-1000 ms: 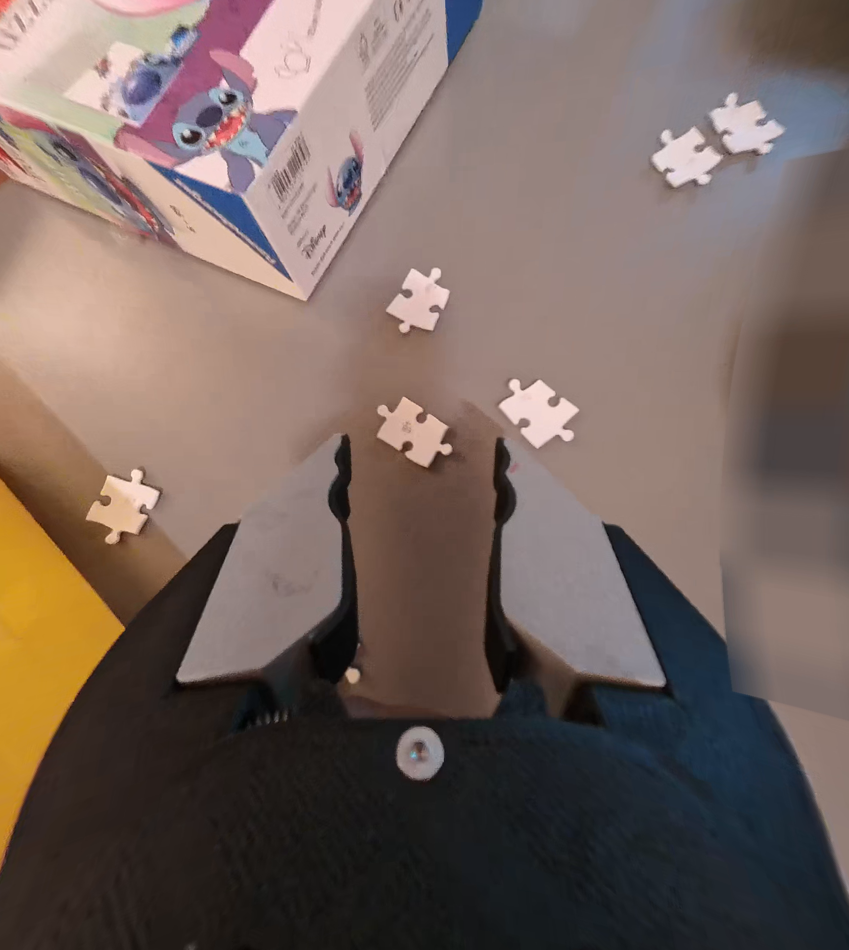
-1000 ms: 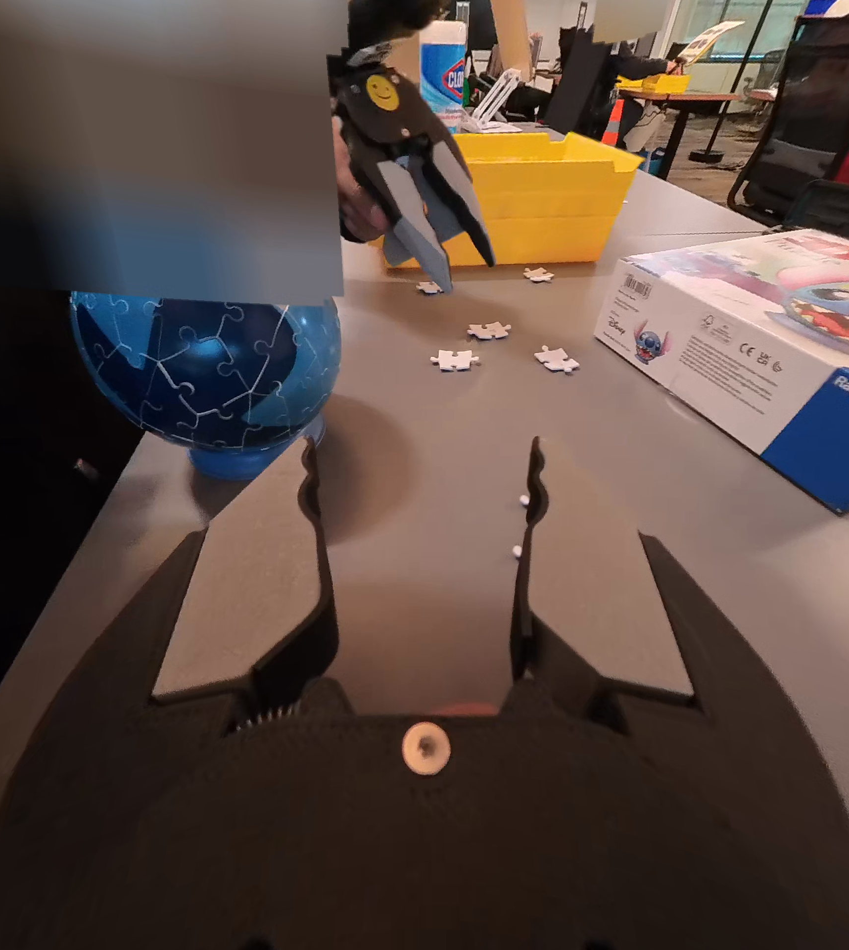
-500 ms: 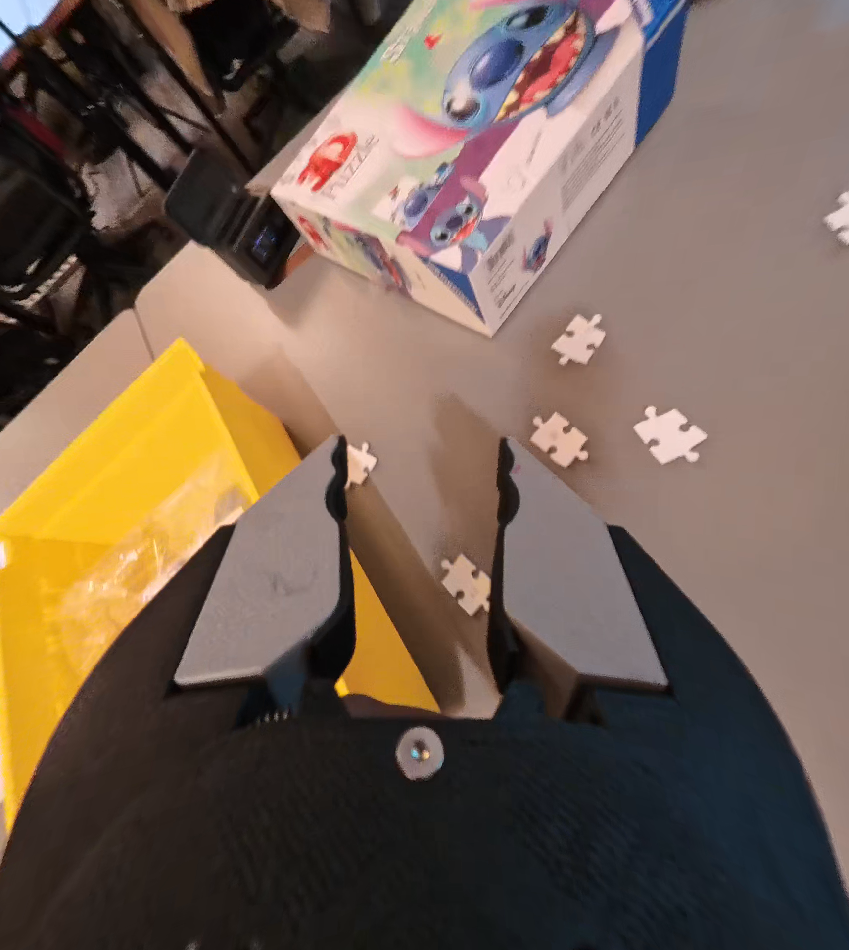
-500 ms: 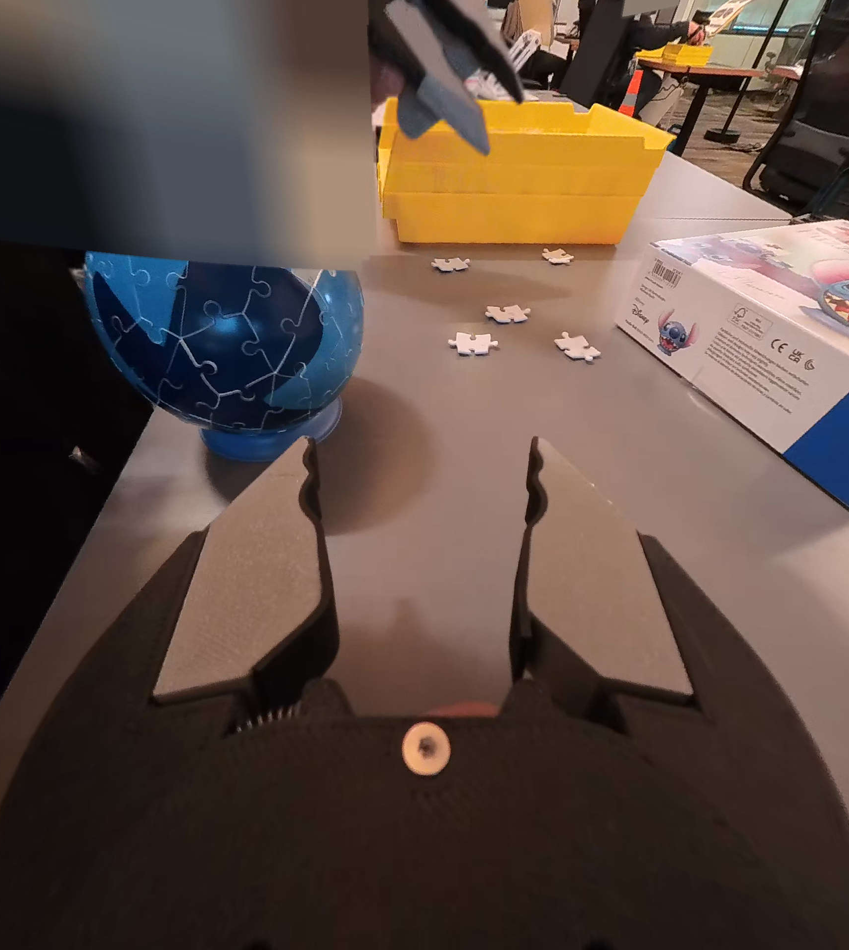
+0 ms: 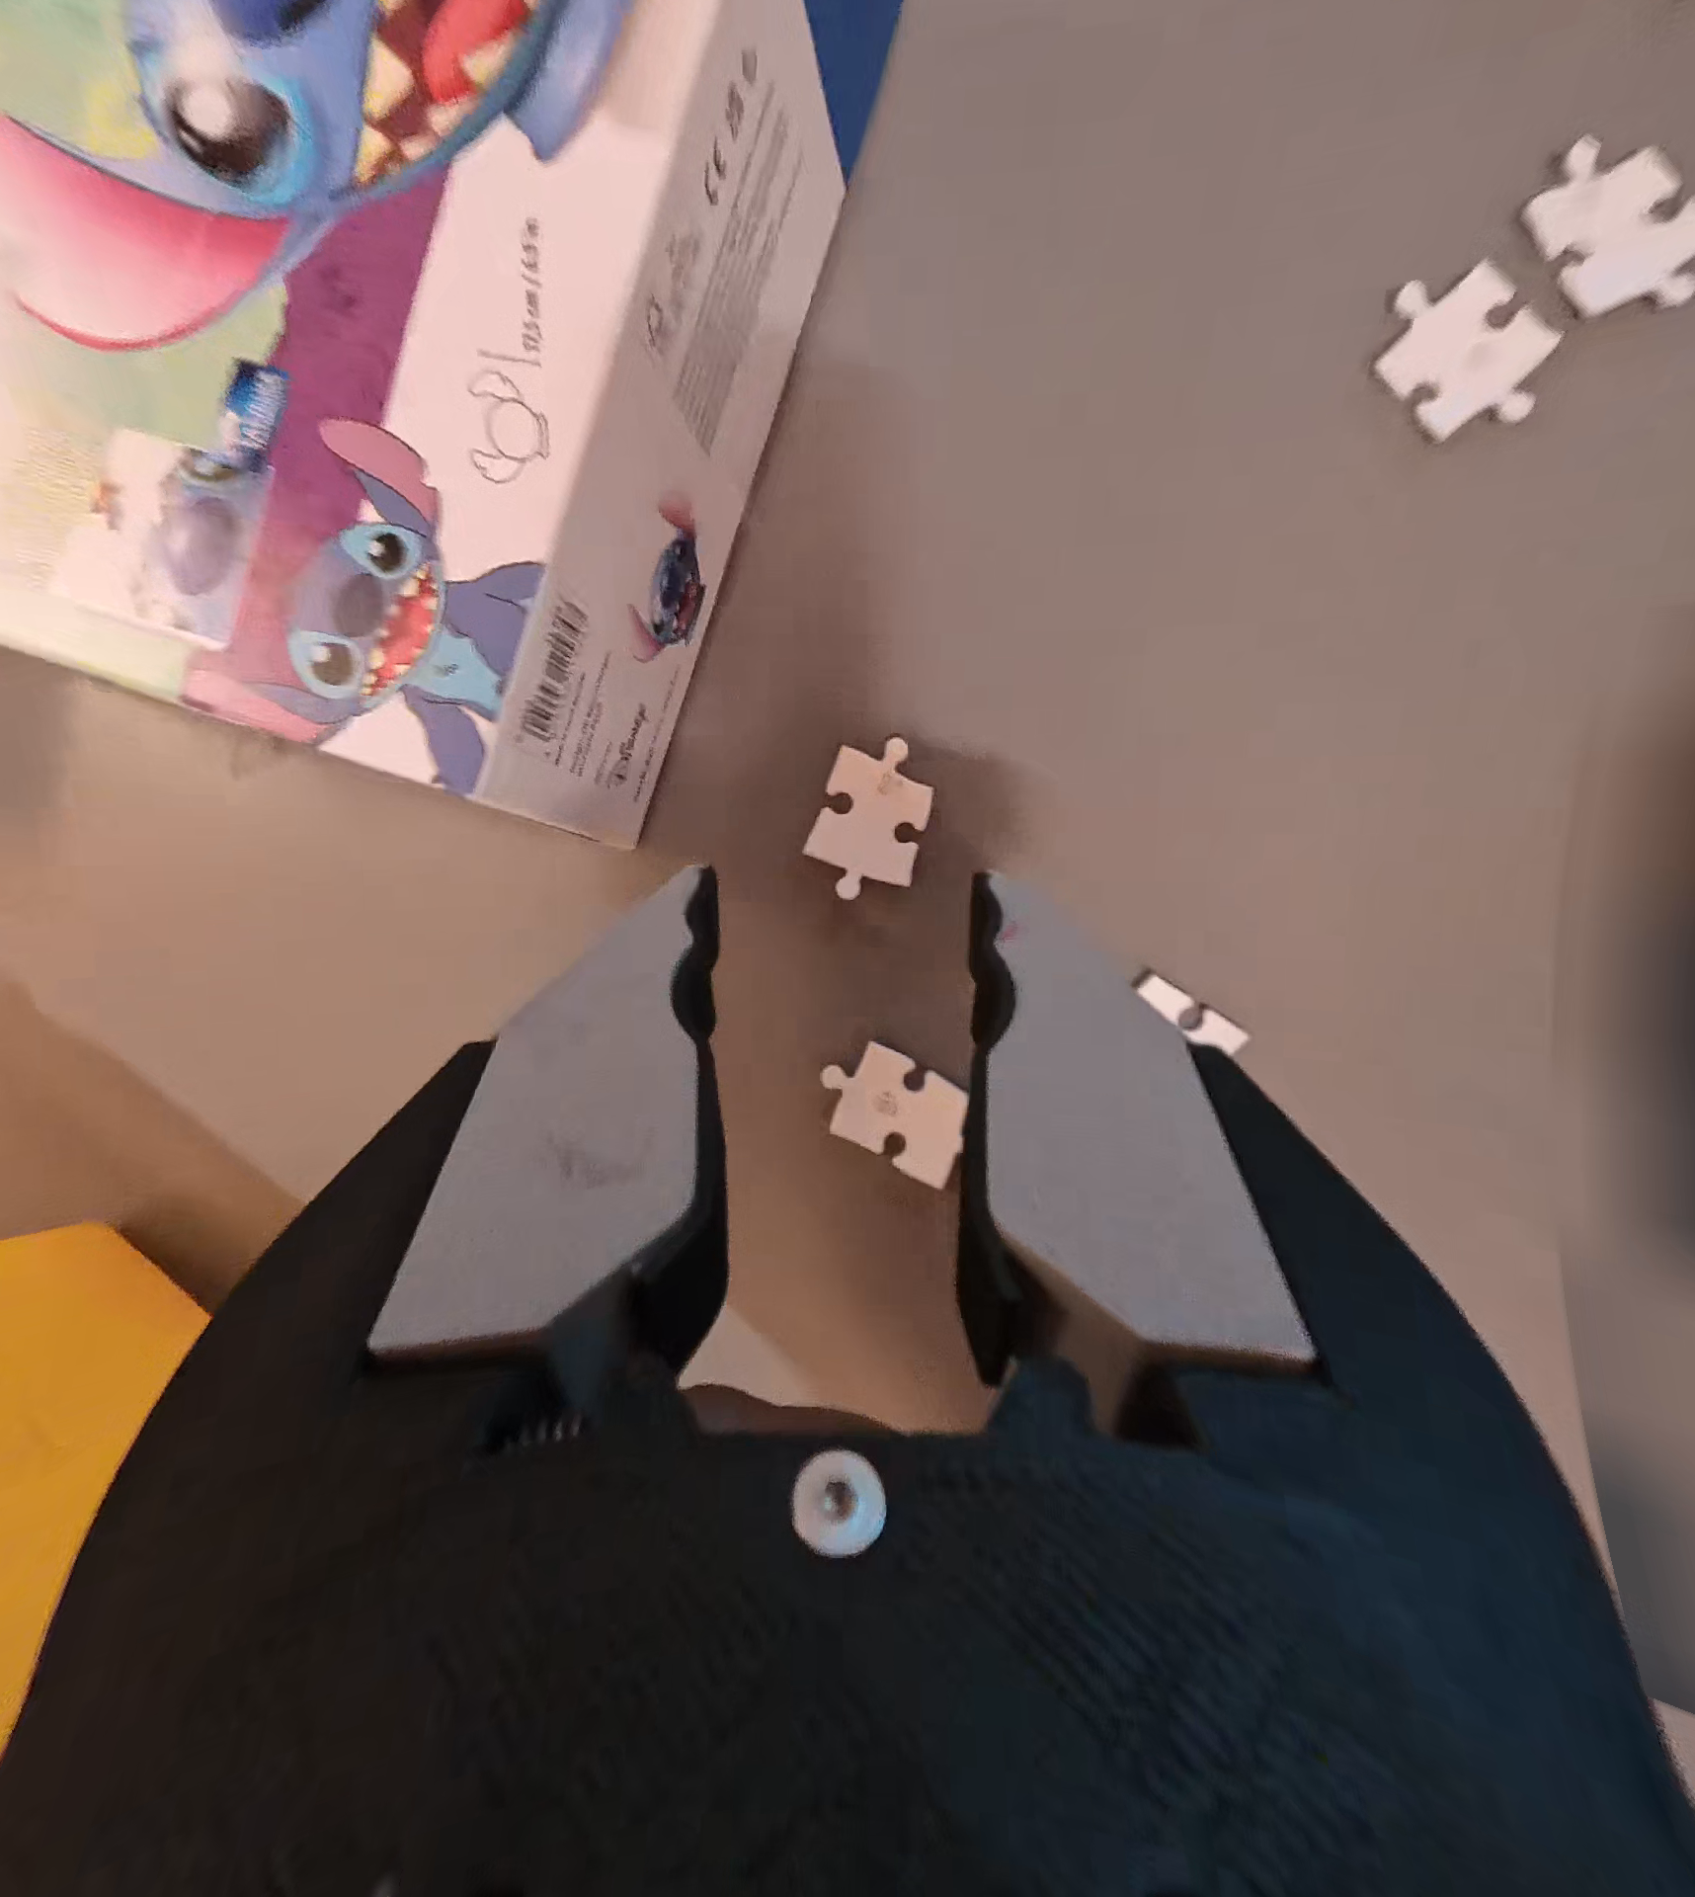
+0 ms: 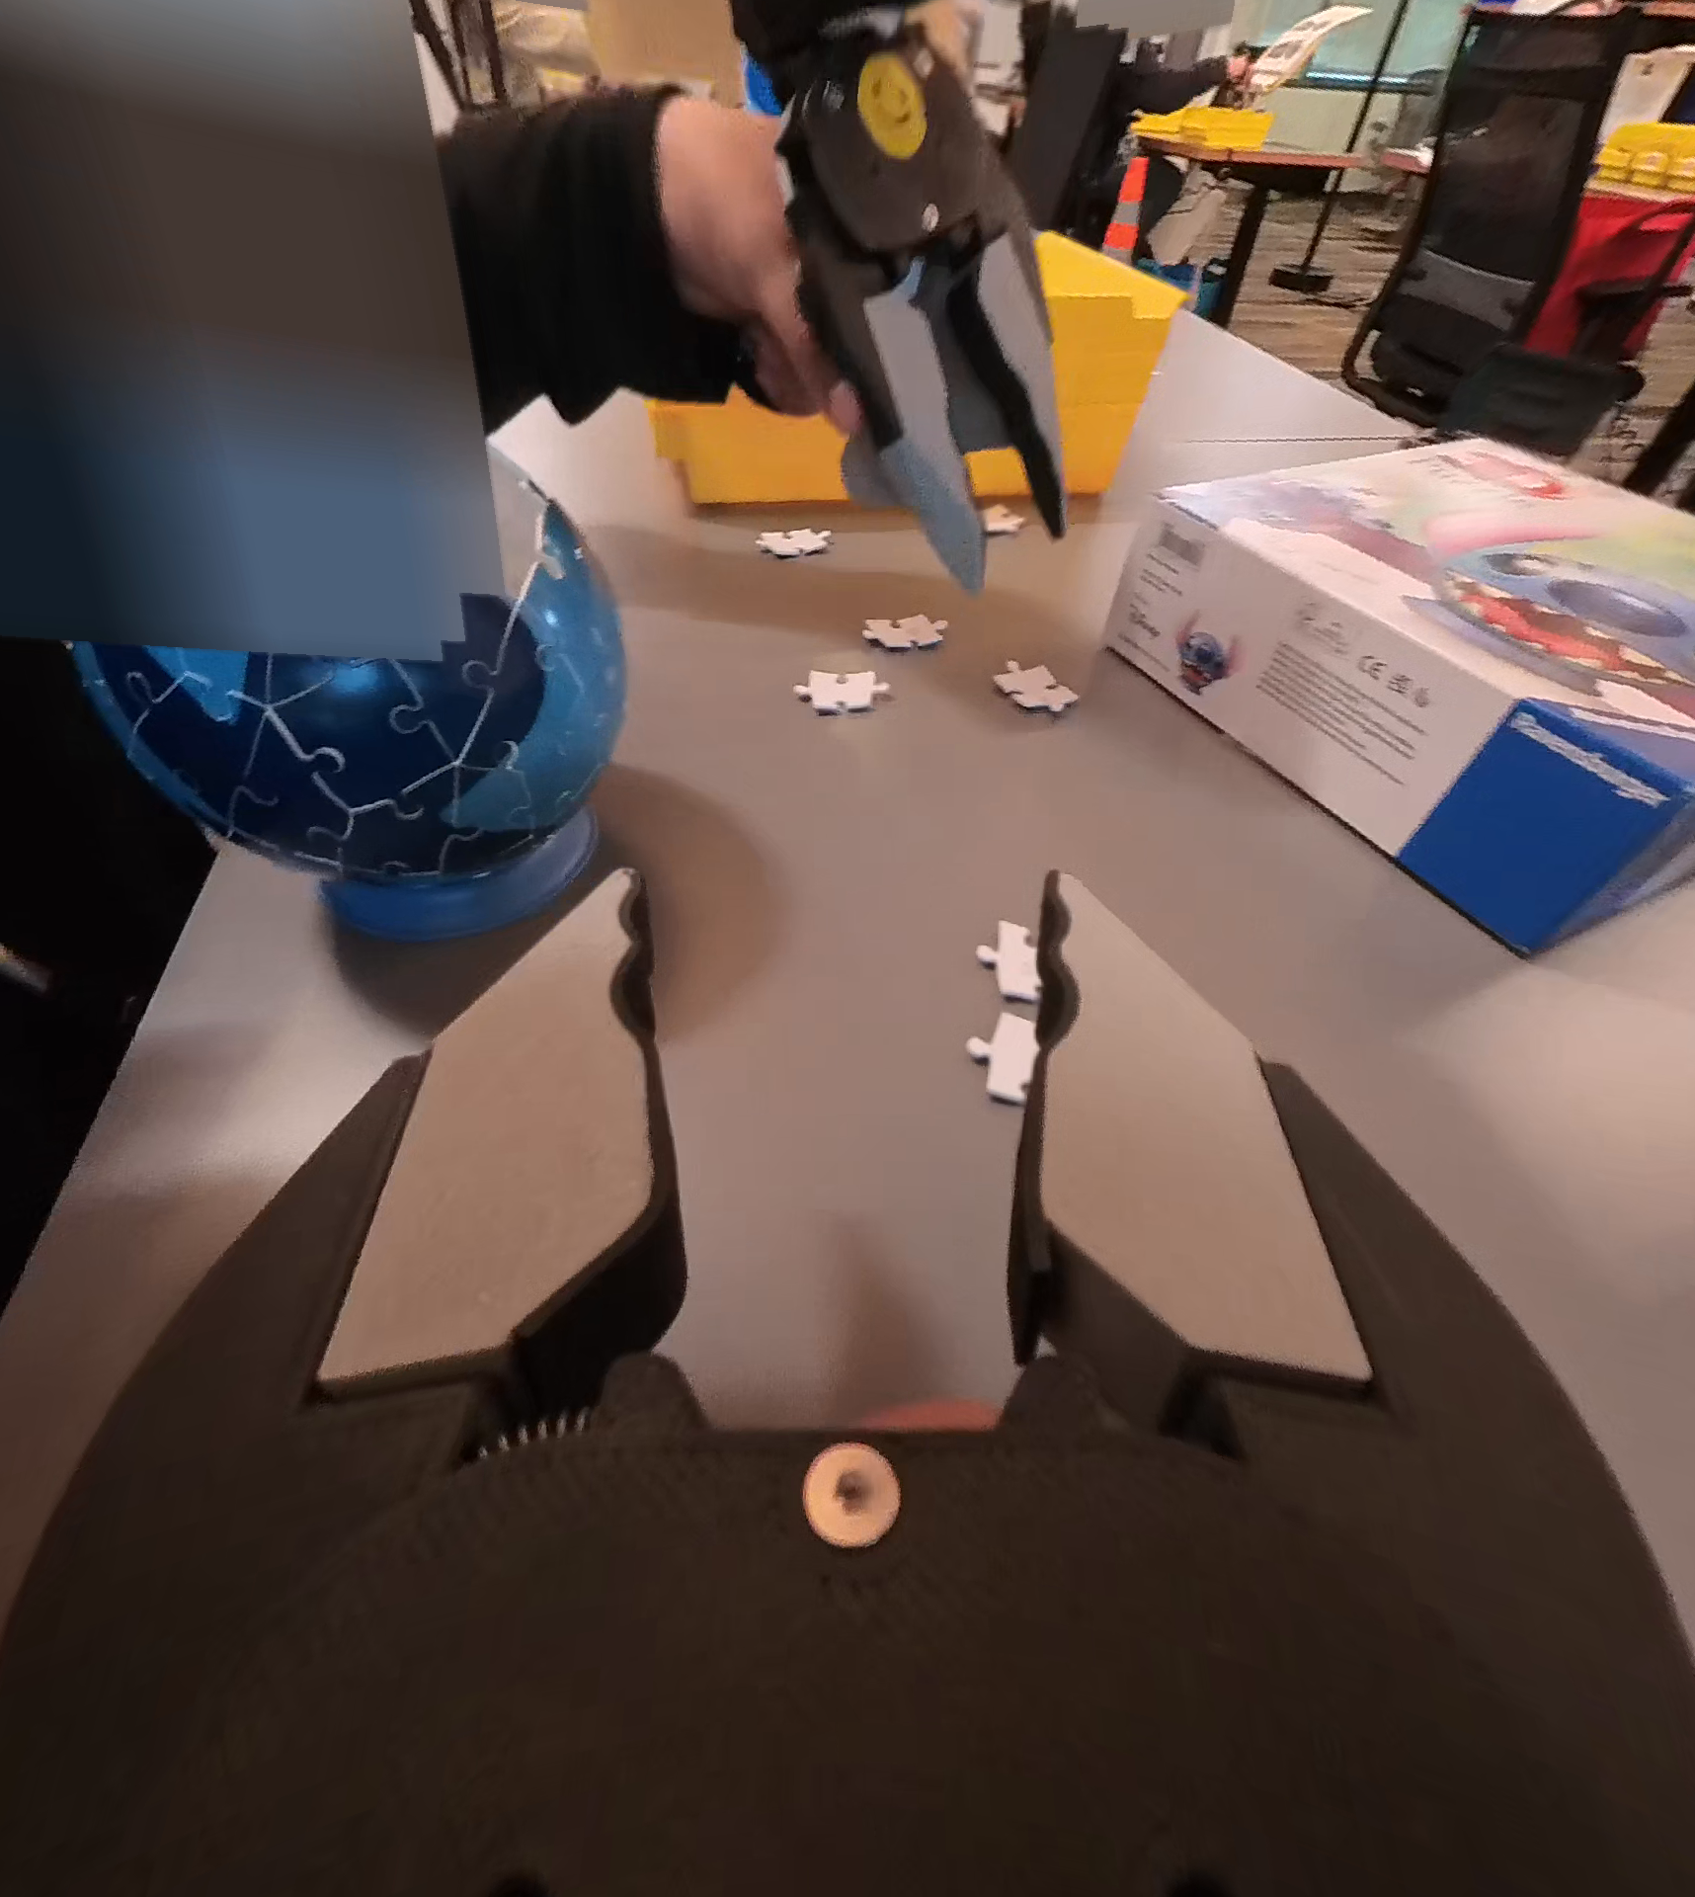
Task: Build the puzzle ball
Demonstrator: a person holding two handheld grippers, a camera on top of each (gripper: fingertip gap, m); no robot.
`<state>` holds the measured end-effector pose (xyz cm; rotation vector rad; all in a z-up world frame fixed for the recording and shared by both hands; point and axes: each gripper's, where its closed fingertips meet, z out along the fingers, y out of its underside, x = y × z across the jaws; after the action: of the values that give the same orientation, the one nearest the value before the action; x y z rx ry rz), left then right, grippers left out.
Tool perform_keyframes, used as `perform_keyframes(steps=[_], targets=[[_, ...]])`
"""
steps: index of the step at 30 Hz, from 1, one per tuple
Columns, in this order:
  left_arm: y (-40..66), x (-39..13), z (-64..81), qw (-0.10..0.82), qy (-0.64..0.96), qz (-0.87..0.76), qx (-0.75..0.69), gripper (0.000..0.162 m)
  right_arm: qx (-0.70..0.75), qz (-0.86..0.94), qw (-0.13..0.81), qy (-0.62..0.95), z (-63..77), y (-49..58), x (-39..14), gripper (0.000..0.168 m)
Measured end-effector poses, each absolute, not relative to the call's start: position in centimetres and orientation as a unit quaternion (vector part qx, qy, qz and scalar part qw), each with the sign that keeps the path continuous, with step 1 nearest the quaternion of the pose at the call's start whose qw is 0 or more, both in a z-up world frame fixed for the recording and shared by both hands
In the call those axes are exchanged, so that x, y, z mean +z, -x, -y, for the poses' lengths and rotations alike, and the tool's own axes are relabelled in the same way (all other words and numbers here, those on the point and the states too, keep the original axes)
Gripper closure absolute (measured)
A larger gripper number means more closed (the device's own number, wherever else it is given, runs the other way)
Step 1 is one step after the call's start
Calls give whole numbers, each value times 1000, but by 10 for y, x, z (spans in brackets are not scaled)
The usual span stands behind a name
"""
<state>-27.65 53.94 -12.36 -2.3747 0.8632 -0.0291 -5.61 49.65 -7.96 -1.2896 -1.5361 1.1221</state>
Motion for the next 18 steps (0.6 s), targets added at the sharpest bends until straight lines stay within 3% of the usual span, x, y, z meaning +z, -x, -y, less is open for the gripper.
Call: perform_keyframes(steps=[7,18], targets=[[289,-113,-524,314,899,-306,9,113,430,575,407,564,-523,45,-83,111],[361,-74,-460,298,925,-226,68,107,427,576,392,577,-522,47,-90,111]])
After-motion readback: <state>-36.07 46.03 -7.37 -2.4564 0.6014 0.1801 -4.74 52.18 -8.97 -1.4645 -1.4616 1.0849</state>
